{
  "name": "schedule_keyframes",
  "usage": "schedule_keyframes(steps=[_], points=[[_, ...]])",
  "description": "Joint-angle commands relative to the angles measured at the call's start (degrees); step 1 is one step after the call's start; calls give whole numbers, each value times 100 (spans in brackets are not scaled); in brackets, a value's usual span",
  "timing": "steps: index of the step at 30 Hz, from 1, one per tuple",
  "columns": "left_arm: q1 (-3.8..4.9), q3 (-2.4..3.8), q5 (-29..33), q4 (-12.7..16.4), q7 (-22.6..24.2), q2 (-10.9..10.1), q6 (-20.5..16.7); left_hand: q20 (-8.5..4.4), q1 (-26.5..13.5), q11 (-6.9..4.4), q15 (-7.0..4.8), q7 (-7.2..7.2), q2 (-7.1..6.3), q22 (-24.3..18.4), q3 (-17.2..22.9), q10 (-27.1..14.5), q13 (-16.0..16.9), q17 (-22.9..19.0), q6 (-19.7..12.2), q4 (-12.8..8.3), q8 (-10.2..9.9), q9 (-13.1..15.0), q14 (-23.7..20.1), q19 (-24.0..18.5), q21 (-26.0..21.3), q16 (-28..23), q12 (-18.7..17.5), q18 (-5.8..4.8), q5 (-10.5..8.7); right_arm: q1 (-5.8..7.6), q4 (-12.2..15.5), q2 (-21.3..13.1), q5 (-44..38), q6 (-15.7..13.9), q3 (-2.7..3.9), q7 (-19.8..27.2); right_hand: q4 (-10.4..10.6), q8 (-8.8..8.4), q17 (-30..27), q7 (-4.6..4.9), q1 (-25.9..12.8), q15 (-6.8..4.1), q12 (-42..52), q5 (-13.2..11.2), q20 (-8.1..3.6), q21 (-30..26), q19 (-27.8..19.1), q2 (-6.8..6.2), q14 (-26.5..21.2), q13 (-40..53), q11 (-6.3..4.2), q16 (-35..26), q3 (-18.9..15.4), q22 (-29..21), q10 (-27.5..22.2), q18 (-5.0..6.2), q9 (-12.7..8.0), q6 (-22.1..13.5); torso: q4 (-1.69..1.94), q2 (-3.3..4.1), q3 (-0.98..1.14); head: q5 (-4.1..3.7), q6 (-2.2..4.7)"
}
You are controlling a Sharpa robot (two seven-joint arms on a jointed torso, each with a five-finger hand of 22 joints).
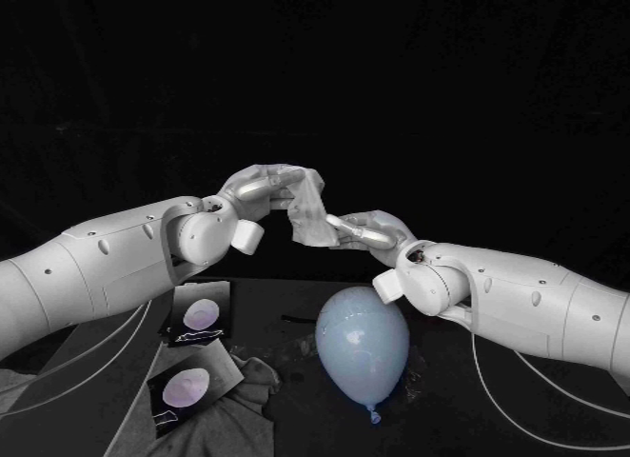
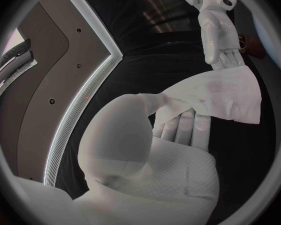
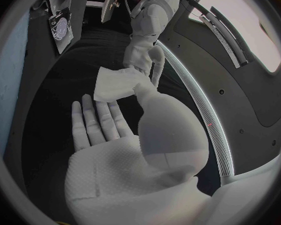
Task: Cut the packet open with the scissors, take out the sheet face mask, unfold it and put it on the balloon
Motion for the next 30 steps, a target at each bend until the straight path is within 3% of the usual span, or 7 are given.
schedule_keyframes(steps=[1, 7, 12, 19, 22, 25, 30], points=[[12, 10, -11, 30, 19, 3, 114, -10, -19, 6, -27, 165, 60, -8, 39, 49, 7, -10, 29, -10, 11, 708, 10, 39, -23, 4, 15, 117, 17, -3, 36, 26, 192, 273, 3, 203, 8, -43, -4, 443, 48, 29, -37, -27, -2, -153, -182, -94, -124, 6, 18, -41, -162, -134, -62, -135, -8, -71, 2, 1, 2, 0, 0], [13, 10, -23, 40, 17, 2, 103, -10, -19, 6, -27, 165, 60, -8, 39, 49, 7, -10, 29, -10, 11, 708, 10, 39, -23, 4, 15, 117, 17, -4, 89, 22, 342, 366, 5, 288, 8, -86, 13, 453, 226, 77, -54, -26, -1, -401, -463, -79, -351, 15, 41, -83, -428, -353, -123, -187, -2, -141, 2, 1, -2, 2, -1], [13, 10, -26, 45, 14, -3, 102, -10, -19, 6, -27, 165, 60, -8, 39, 49, 7, -10, 29, -10, 11, 708, 10, 39, -23, 4, 15, 117, 17, -5, 89, 20, 420, 274, 6, 320, 12, 25, 63, 421, 382, 49, 69, -26, -2, -430, -412, 33, -315, 40, -4, 0, -600, -381, 58, -164, 59, 36, 0, -1, -2, 9, -5], [13, 9, -27, 70, 5, 0, 105, -10, -29, 7, -27, 166, 57, -9, 50, 51, 6, -11, 17, -12, 28, 726, 15, 42, -34, 4, 13, 117, 17, -5, 28, 126, 460, 19, 7, 297, -99, 306, 153, 280, 794, -100, 408, -25, -3, -348, -87, 353, 111, 76, -169, 261, -663, -324, 559, -32, 175, 486, 5, 1, 1, 0, 2], [13, 9, -27, 81, 2, 4, 102, -10, -29, 7, -27, 166, 57, -9, 50, 51, 6, -11, 17, -12, 28, 726, 15, 42, -34, 4, 13, 117, 17, -4, 17, 165, 481, -112, 7, 309, -97, 385, 168, 205, 851, -168, 501, -25, -3, -304, 54, 415, 279, 86, -245, 336, -670, -295, 717, 30, 198, 621, 5, 2, -3, 4, 1], [14, 9, -27, 91, -1, 6, 98, -10, -29, 7, -27, 166, 57, -9, 50, 51, 6, -11, 17, -12, 28, 726, 15, 42, -34, 4, 13, 117, 17, -4, 9, 192, 491, -259, 7, 328, -132, 507, 187, 64, 1003, -271, 625, -21, -4, -201, 315, 511, 533, 111, -381, 444, -593, -219, 963, 118, 233, 836, 5, 1, -4, 2, 3], [14, 9, -27, 103, -5, 11, 96, -10, -31, 7, -27, 166, 56, -9, 52, 52, 7, -12, 15, -12, 32, 729, 16, 43, -37, 4, 13, 117, 18, -4, -4, 230, 500, -456, 8, 347, -95, 596, 179, -31, 1053, -358, 680, -23, -3, -134, 533, 503, 740, 110, -471, 499, -548, -177, 1152, 200, 247, 980, 3, -1, -3, 6, -4]])
